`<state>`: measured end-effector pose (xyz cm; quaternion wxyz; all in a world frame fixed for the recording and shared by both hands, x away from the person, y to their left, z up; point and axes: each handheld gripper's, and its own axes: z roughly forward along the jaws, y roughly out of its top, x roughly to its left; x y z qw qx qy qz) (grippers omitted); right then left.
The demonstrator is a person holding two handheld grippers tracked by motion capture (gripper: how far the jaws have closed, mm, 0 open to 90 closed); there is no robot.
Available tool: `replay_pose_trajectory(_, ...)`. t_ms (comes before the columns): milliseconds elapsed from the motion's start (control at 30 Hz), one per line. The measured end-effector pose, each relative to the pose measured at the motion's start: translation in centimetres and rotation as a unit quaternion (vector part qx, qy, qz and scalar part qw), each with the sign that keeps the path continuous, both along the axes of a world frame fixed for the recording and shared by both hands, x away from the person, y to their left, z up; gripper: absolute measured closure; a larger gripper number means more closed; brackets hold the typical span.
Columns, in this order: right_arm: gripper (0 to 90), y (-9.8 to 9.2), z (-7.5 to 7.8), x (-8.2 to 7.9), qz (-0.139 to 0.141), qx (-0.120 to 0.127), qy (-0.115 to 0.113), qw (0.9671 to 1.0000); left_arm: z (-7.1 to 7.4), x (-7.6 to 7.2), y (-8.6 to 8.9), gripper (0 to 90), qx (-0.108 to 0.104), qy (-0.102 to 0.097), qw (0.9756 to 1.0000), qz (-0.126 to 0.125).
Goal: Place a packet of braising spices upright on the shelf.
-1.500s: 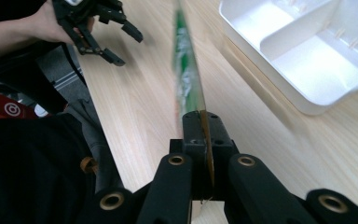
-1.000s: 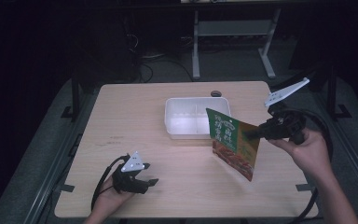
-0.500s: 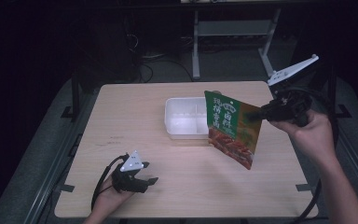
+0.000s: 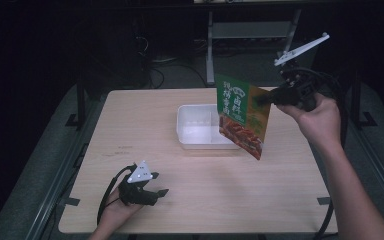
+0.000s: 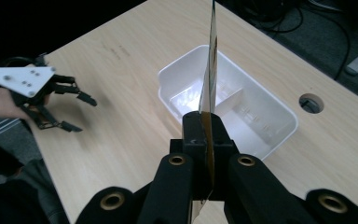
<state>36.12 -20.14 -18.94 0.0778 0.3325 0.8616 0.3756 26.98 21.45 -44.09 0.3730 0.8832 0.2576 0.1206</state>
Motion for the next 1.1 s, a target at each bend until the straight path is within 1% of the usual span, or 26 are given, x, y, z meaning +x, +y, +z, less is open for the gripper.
replay_pose_trajectory(133,89.8,0.7,0.0,1.3,-0.013,-0.003,-0.003,0.9999,0.1,0.0,0.0,33.2,-0.002,-0.001,1.0,0.001)
replay_pose_trajectory(333,89.8,1.2,-0.1,2.7,-0.029,-0.006,-0.01,0.9995,0.1,0.0,0.1,32.9,-0.003,-0.001,1.0,0.001)
replay_pose_trajectory(367,89.8,1.2,-0.1,2.7,-0.029,-0.006,-0.01,0.9995,0.1,0.0,0.1,32.8,-0.003,-0.001,1.0,0.001)
replay_pose_trajectory(500,89.7,1.6,-0.6,3.7,-0.043,-0.011,-0.016,0.9989,0.1,0.0,0.1,32.6,-0.004,-0.002,1.0,0.002)
replay_pose_trajectory(633,89.7,2.0,-1.1,4.5,-0.052,-0.013,-0.018,0.9984,0.1,0.0,0.1,32.4,-0.004,-0.002,1.0,0.002)
replay_pose_trajectory(833,89.8,2.5,-1.8,5.5,-0.067,-0.022,-0.026,0.9972,0.1,0.0,0.1,32.3,-0.006,-0.004,1.0,0.002)
replay_pose_trajectory(1033,89.7,2.9,-2.4,6.3,-0.074,-0.025,-0.029,0.9965,0.1,0.0,0.2,32.2,-0.007,-0.005,1.0,0.003)
replay_pose_trajectory(1100,89.7,3.1,-2.6,6.6,-0.077,-0.03,-0.031,0.9961,0.1,0.0,0.2,32.2,-0.007,-0.006,1.0,0.003)
